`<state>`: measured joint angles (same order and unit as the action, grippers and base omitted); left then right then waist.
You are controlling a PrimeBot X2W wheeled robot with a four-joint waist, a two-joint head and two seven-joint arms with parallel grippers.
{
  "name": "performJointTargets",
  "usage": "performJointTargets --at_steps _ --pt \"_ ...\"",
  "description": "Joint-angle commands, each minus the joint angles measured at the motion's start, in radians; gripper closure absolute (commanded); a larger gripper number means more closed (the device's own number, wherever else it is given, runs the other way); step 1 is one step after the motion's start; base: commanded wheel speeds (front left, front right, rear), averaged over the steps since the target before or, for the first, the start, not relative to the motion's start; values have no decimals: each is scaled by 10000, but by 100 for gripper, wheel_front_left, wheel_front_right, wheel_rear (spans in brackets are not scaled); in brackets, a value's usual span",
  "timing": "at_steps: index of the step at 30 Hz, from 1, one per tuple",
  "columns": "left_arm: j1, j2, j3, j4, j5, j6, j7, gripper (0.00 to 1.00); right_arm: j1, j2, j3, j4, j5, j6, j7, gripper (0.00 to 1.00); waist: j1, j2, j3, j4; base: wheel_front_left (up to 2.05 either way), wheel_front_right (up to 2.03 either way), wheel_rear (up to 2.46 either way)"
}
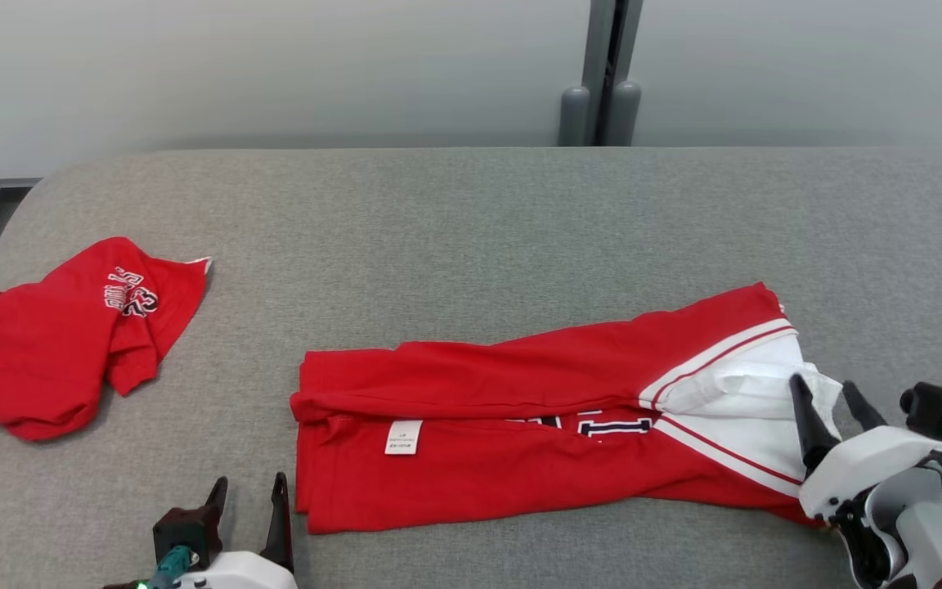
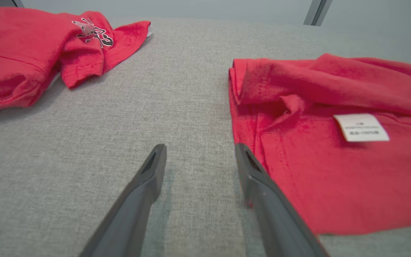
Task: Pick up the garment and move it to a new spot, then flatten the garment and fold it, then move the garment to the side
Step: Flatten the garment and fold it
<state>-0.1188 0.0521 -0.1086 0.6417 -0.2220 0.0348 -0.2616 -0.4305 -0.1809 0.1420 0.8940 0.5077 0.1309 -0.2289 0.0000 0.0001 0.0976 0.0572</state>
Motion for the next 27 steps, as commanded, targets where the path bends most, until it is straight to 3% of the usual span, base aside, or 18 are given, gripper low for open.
performJointTargets --at_steps 1,7,14,15,16,18,27 --pt "100 26 54 -95 94 -53 -45 0 -118 -75 179 365 -70 -3 266 0 0 -1 27 166 0 0 0" --pt "118 10 -16 -238 1 -103 -45 0 -225 86 924 1140 366 -1 1297 0 0 -1 146 428 0 0 0" --pt "15 10 -80 -273 -110 -51 -45 0 -199 159 1625 1330 884 9 1774 0 0 -1 229 486 0 0 0" --pt "-4 9 -100 -271 -141 -50 -45 0 -206 149 1709 1368 957 9 1813 10 0 -1 249 490 0 0 0" --pt "-24 10 -132 -259 -166 -44 -45 0 -219 146 1792 1394 1012 9 1827 36 0 -1 270 495 0 0 0" --pt "-86 9 -182 -238 -205 -24 -45 0 -273 188 1955 1465 1172 9 1907 98 0 -1 324 505 0 0 0" --pt "-175 10 -318 -126 -374 -43 -45 0 -637 -103 2143 1493 1824 -4 997 100 0 -1 390 591 0 0 0"
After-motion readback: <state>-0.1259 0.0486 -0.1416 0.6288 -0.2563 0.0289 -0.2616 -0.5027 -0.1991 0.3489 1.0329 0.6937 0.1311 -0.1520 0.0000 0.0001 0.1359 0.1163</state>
